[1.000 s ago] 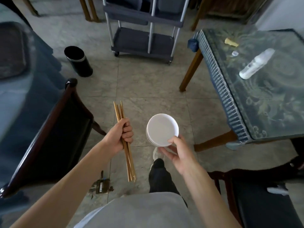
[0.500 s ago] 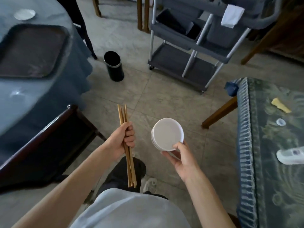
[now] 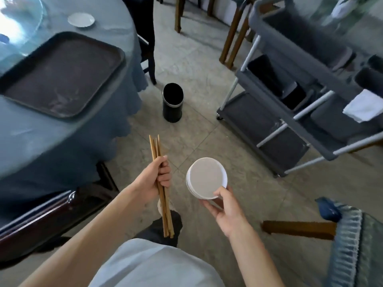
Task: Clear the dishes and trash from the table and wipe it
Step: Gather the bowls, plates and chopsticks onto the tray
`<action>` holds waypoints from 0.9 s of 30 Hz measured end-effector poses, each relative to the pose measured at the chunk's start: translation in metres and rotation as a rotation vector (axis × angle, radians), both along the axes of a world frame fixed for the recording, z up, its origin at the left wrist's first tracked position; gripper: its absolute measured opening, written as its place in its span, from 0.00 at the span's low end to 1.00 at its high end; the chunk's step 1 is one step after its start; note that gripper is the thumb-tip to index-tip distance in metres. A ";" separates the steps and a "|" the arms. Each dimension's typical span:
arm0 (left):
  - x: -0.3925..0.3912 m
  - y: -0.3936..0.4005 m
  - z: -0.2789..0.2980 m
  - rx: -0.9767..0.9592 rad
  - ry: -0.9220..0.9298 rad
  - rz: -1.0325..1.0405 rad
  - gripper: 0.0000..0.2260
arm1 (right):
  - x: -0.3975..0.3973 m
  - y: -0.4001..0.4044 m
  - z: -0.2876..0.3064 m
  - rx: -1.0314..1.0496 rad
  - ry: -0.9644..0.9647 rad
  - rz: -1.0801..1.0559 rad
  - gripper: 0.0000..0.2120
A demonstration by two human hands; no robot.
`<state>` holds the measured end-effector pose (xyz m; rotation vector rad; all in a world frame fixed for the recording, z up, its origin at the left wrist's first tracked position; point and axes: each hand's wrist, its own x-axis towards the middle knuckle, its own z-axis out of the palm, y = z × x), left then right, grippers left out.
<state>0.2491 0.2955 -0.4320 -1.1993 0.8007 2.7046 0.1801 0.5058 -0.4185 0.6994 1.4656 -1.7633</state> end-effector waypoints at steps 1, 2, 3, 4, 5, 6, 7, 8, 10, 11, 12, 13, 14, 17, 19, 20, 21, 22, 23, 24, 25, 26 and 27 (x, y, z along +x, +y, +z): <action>-0.013 -0.014 0.001 0.007 0.000 0.032 0.17 | -0.020 -0.017 0.001 0.014 0.005 0.037 0.19; -0.025 -0.029 0.003 0.004 0.000 0.063 0.17 | -0.040 -0.034 0.001 0.028 0.012 0.070 0.20; -0.036 -0.044 0.003 -0.007 -0.001 0.094 0.17 | -0.058 -0.051 0.001 0.038 0.019 0.102 0.20; -0.046 -0.060 0.004 -0.016 0.000 0.126 0.17 | -0.076 -0.070 0.002 0.043 0.030 0.135 0.20; -0.055 -0.076 0.005 -0.024 0.004 0.158 0.17 | -0.093 -0.090 0.003 0.039 0.040 0.171 0.20; -0.062 -0.091 0.007 -0.027 0.006 0.194 0.17 | -0.108 -0.110 0.004 0.033 0.046 0.210 0.20; -0.065 -0.106 0.009 -0.029 0.004 0.230 0.17 | -0.121 -0.130 0.005 0.027 0.047 0.245 0.20; -0.066 -0.120 0.012 -0.034 0.004 0.266 0.17 | -0.131 -0.150 0.007 0.020 0.049 0.278 0.20; -0.067 -0.148 0.016 -0.044 0.007 0.349 0.17 | -0.148 -0.190 0.011 -0.016 0.045 0.344 0.20; -0.065 -0.161 0.018 -0.041 0.001 0.396 0.17 | -0.155 -0.210 0.012 -0.032 0.038 0.377 0.20; -0.064 -0.174 0.021 -0.034 -0.005 0.441 0.17 | -0.161 -0.229 0.013 -0.040 0.034 0.413 0.20; -0.061 -0.185 0.023 -0.028 -0.006 0.486 0.17 | -0.165 -0.249 0.016 -0.047 0.031 0.452 0.21; -0.059 -0.197 0.023 -0.024 -0.006 0.532 0.18 | -0.170 -0.269 0.018 -0.055 0.026 0.497 0.22; -0.052 -0.230 0.018 0.006 -0.003 0.660 0.18 | -0.182 -0.329 0.017 -0.061 0.002 0.640 0.23; -0.051 -0.252 0.009 0.024 -0.003 0.743 0.18 | -0.191 -0.371 0.013 -0.066 -0.012 0.744 0.24; -0.051 -0.264 0.005 0.031 -0.006 0.788 0.18 | -0.194 -0.393 0.011 -0.071 -0.014 0.799 0.24; -0.052 -0.277 0.000 0.039 -0.009 0.840 0.18 | -0.198 -0.417 0.007 -0.072 -0.010 0.858 0.23; -0.052 -0.288 -0.003 0.044 -0.013 0.892 0.18 | -0.201 -0.440 0.005 -0.066 -0.003 0.918 0.23; -0.054 -0.300 -0.006 0.044 -0.017 0.942 0.19 | -0.204 -0.462 0.001 -0.060 0.001 0.973 0.22; -0.056 -0.312 -0.008 0.041 -0.025 0.993 0.19 | -0.207 -0.484 -0.002 -0.062 -0.003 1.022 0.22; -0.057 -0.323 -0.009 0.045 -0.041 1.048 0.19 | -0.208 -0.506 -0.005 -0.061 -0.010 1.073 0.22; -0.058 -0.333 -0.010 0.060 -0.063 1.107 0.19 | -0.210 -0.527 -0.007 -0.050 -0.018 1.123 0.22; -0.059 -0.340 -0.011 0.069 -0.079 1.157 0.19 | -0.212 -0.547 -0.009 -0.034 -0.023 1.171 0.21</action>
